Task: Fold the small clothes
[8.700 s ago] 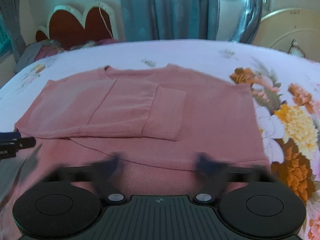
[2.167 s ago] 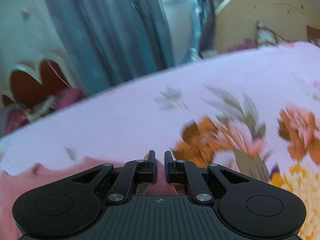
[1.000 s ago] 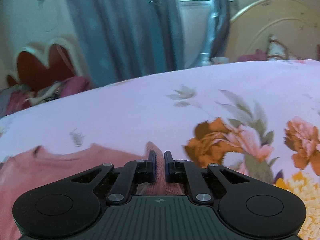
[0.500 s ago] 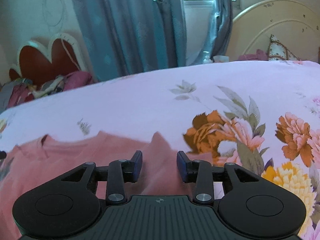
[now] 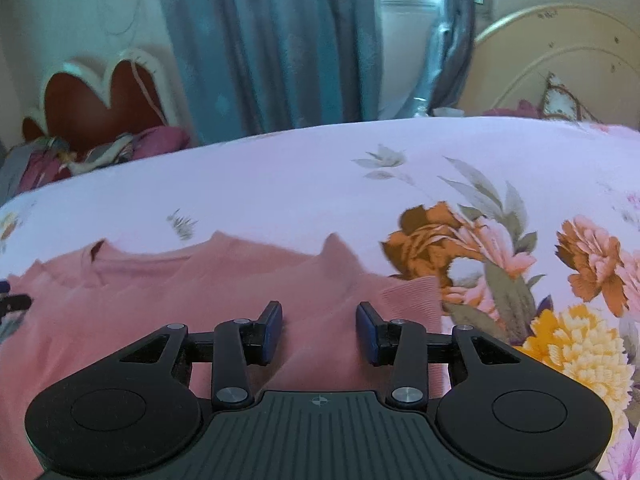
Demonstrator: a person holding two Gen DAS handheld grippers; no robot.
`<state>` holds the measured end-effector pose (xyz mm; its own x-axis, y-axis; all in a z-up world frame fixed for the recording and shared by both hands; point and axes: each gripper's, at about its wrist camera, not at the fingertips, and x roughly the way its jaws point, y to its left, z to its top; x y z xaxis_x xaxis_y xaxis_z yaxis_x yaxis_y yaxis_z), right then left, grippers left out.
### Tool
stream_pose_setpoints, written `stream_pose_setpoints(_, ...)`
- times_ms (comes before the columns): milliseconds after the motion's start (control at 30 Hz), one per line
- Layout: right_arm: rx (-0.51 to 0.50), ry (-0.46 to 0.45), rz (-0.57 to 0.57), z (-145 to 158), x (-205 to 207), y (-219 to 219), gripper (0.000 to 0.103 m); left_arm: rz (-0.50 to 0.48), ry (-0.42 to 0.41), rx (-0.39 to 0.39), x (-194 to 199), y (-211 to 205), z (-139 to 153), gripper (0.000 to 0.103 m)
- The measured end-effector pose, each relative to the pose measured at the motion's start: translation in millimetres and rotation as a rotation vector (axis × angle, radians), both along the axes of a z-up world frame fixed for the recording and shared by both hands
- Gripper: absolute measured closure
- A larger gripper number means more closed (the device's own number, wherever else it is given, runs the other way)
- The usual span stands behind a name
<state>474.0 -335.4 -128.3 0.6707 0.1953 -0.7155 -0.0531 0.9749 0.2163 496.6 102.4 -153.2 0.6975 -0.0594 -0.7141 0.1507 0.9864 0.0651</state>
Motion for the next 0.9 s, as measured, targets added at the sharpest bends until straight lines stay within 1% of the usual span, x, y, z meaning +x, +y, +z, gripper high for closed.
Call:
stream_pose_setpoints(33,-0.002,0.001,-0.006,-0.7,1.0,-1.7,0.062,-0.003,0.004,-0.003,2.7,1.8,-1.7,0.03)
stream_pose_setpoints(67,-0.006,0.002,-0.006,-1.0,1.1,-2.3,0.062,-0.022,0.016,-0.02,6.3,4.0,-4.9,0.039)
stream_pose_setpoints(100,-0.011,0.006,-0.001,-3.0,1.8,-2.5,0.062,-0.041,0.029,-0.052,8.4,6.5,-6.5,0.053)
stream_pose_setpoints(133,-0.017,0.01,0.0,-4.7,2.4,-2.7,0.062,-0.039,0.037,-0.079,9.8,8.6,-7.7,0.054)
stream_pose_setpoints(200,-0.024,0.011,-0.003,-8.2,5.3,-3.9,0.062,-0.023,0.035,-0.117,11.4,13.1,-8.5,0.071)
stream_pose_setpoints(233,-0.024,0.013,-0.01,-9.6,7.7,-5.3,0.062,-0.023,0.032,-0.122,10.9,13.5,-8.4,0.076)
stream_pose_setpoints(267,-0.021,0.014,-0.017,-10.8,10.8,-7.1,0.062,-0.025,0.026,-0.115,10.0,13.0,-7.9,0.087)
stream_pose_setpoints(300,-0.015,0.014,-0.025,-11.5,14.2,-9.1,0.062,-0.029,0.019,-0.103,8.5,11.6,-7.1,0.09)
stream_pose_setpoints(400,-0.009,0.021,-0.025,-13.4,23.7,-10.9,0.062,-0.01,-0.03,-0.093,2.7,10.3,-2.3,0.094)
stream_pose_setpoints(500,0.002,0.036,-0.02,-15.4,31.1,-12.4,0.062,0.062,-0.102,-0.096,-0.5,21.6,5.9,0.094)
stream_pose_setpoints(533,0.003,0.044,-0.011,-17.3,33.7,-12.2,0.062,0.086,-0.103,-0.088,2.3,26.6,4.4,0.094)
stream_pose_setpoints(600,0.003,0.057,-0.001,-21.1,36.7,-10.9,0.063,0.111,-0.061,-0.1,8.0,32.5,-4.4,0.094)
stream_pose_setpoints(633,0.006,0.061,0.011,-22.9,37.9,-9.7,0.065,0.105,-0.064,-0.08,6.6,28.6,-7.5,0.094)
stream_pose_setpoints(667,0.0,0.061,0.024,-24.3,38.6,-7.6,0.075,0.107,-0.073,-0.07,5.5,25.2,-8.8,0.094)
stream_pose_setpoints(700,-0.009,0.064,0.03,-25.3,39.2,-5.8,0.092,0.125,-0.081,-0.081,5.7,24.9,-8.4,0.094)
stream_pose_setpoints(767,-0.019,0.06,0.031,-25.0,40.2,-4.6,0.092,0.16,-0.106,-0.113,8.5,26.5,-3.9,0.094)
stream_pose_setpoints(800,-0.036,0.053,0.037,-24.9,40.6,-3.3,0.093,0.154,-0.107,-0.107,10.8,24.6,-3.1,0.094)
stream_pose_setpoints(867,-0.076,0.017,0.007,-24.2,40.9,-2.5,0.094,0.139,-0.104,-0.075,14.8,18.1,-5.8,0.094)
stream_pose_setpoints(900,-0.066,0.01,-0.023,-25.1,42.2,-4.6,0.094,0.143,-0.1,-0.069,15.6,17.5,-8.6,0.094)
